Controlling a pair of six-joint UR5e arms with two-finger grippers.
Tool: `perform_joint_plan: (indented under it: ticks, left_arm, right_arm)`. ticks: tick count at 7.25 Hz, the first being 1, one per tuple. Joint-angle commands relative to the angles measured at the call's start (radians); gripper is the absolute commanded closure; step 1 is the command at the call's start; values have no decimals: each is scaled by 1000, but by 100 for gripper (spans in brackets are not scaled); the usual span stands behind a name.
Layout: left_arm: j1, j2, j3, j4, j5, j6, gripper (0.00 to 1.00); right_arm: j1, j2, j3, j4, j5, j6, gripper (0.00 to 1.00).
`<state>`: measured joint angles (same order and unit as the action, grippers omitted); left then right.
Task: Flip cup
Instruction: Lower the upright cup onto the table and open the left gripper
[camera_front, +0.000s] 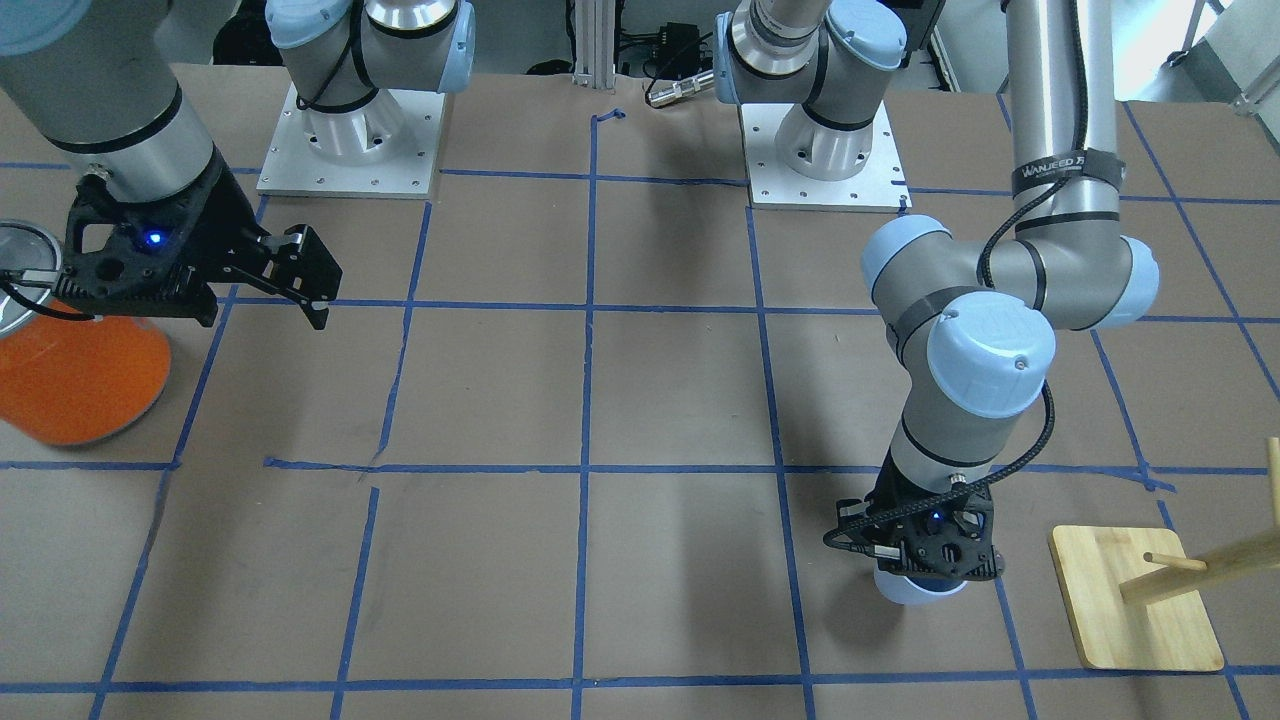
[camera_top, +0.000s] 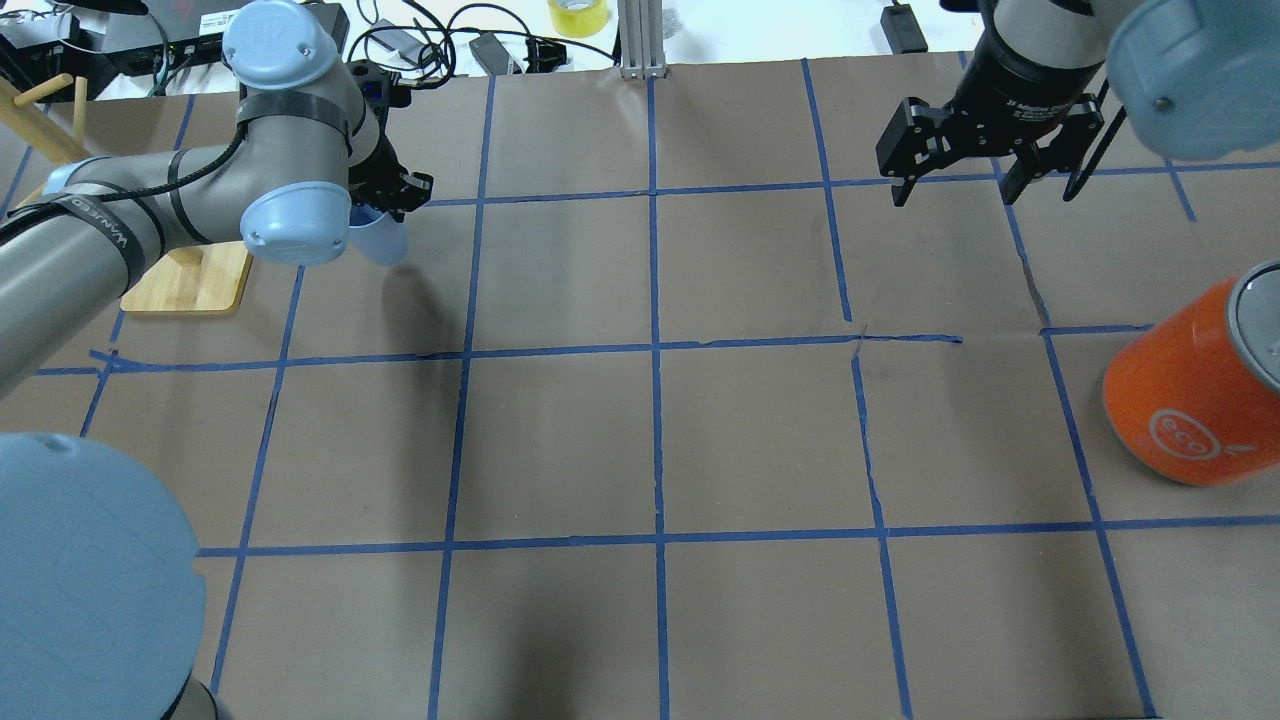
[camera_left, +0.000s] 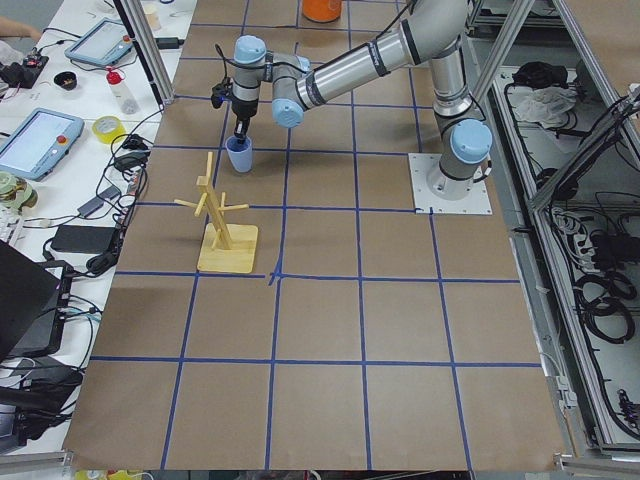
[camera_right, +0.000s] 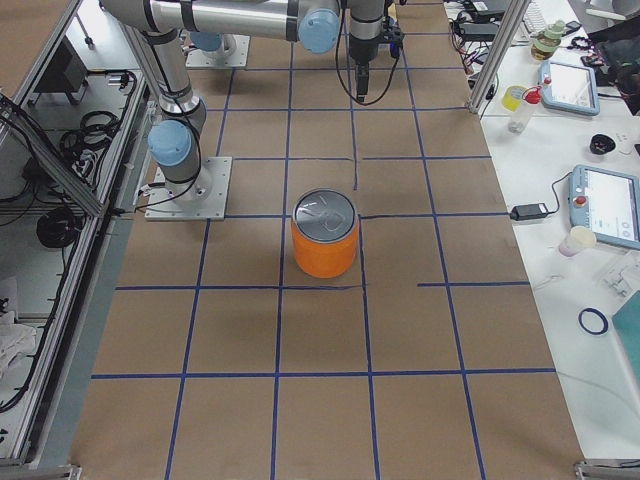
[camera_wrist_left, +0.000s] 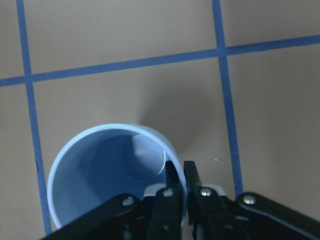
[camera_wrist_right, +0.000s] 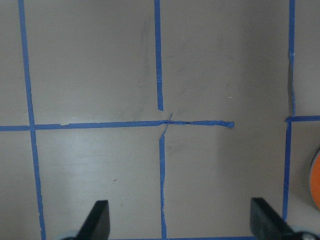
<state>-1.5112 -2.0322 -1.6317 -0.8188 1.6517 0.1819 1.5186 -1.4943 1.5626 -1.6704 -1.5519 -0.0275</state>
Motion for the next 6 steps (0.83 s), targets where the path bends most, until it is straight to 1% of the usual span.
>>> perform_joint_plan:
  ticks: [1, 2, 3, 4, 5, 6]
  left_arm:
    - [0, -17, 3, 1, 0, 1, 94]
    - [0, -17, 1, 1, 3, 1, 54]
    - [0, -17, 1, 0, 3, 1, 35]
    - [2, -13, 7, -2, 5, -2, 28]
    - [2, 12, 10, -5, 5, -7, 25]
    - [0, 45, 6, -25, 5, -6, 19]
  right_arm:
    - [0, 0, 0, 0, 0, 0, 0]
    - [0, 0, 0, 0, 0, -3, 0]
    - [0, 0, 0, -2, 0, -3, 0]
    - [0, 0, 0, -2, 0, -3, 0]
    - [0, 0, 0, -2, -4, -3, 0]
    - [0, 0, 0, 0, -4, -3, 0]
